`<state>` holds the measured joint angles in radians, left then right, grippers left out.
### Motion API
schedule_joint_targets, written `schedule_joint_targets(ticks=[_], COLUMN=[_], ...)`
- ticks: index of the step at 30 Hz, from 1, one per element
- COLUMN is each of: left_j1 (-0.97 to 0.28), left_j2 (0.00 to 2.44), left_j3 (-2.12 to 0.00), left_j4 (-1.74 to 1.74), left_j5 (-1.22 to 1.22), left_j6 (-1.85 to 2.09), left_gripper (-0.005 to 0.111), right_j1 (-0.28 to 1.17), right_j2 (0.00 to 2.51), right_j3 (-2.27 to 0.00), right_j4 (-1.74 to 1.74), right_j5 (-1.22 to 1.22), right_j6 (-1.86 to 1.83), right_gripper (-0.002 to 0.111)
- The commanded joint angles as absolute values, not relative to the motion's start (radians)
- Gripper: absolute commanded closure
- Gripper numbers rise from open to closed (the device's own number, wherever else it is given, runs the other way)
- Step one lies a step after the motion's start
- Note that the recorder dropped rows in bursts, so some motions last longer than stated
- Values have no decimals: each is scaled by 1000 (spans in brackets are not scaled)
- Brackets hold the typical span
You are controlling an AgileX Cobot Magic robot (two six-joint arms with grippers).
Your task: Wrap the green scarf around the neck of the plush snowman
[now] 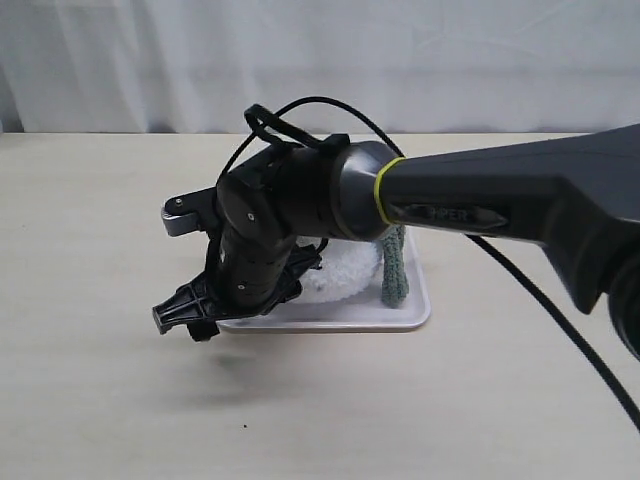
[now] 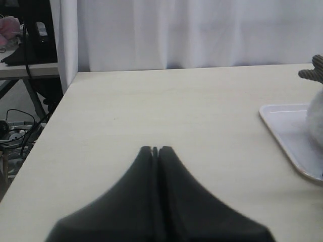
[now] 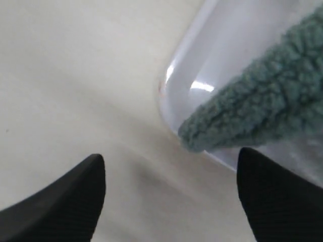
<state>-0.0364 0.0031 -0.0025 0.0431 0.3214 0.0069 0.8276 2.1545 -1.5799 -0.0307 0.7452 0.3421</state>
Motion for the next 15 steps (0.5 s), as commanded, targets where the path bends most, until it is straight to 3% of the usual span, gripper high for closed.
schedule_joint_targets(ticks=[1,10,15], left_j1=[-34,-34,-34], left_j2=[0,0,0], left_j3=[0,0,0], left_j4=[43,43,43], left_j5=[308,308,308], left_j6=[5,5,5], left_gripper=[107,107,107], right_j1=[829,836,838], right_j2=[2181,2220,2220], right_j3=[-1575,-1575,-1575], right_j4=[-176,-218,-229], right_j5=[701,598,572], right_j6=[495,565,565], right_gripper=[39,40,54])
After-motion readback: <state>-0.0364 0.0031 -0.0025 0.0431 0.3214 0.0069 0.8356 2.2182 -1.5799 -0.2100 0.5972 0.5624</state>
